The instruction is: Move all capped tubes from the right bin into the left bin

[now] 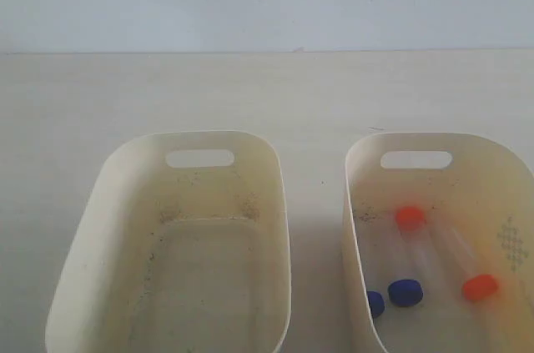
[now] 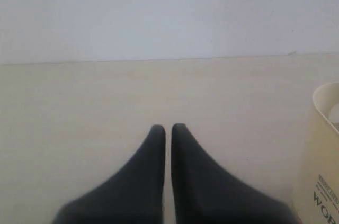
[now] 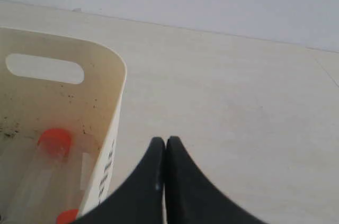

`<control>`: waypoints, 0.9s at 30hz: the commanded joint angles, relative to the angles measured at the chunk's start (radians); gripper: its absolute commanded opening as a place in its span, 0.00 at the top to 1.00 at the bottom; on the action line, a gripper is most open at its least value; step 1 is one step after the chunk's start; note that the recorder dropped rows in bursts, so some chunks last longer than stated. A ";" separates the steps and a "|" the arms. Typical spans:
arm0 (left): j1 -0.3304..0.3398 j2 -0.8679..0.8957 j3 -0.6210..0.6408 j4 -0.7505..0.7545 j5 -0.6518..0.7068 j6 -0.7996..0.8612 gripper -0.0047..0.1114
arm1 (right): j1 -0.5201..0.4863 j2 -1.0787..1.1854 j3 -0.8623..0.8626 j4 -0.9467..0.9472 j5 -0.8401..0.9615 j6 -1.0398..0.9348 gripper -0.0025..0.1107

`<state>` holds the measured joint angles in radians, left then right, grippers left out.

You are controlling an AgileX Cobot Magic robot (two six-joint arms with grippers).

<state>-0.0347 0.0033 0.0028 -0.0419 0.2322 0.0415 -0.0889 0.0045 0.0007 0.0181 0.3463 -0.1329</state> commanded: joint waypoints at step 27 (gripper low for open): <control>0.001 -0.003 -0.003 0.002 -0.004 -0.007 0.92 | -0.006 -0.004 -0.001 -0.005 -0.179 -0.011 0.98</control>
<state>-0.0347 0.0033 0.0028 -0.0419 0.2322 0.0415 -0.0889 0.0045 0.0007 0.0161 0.2034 -0.1367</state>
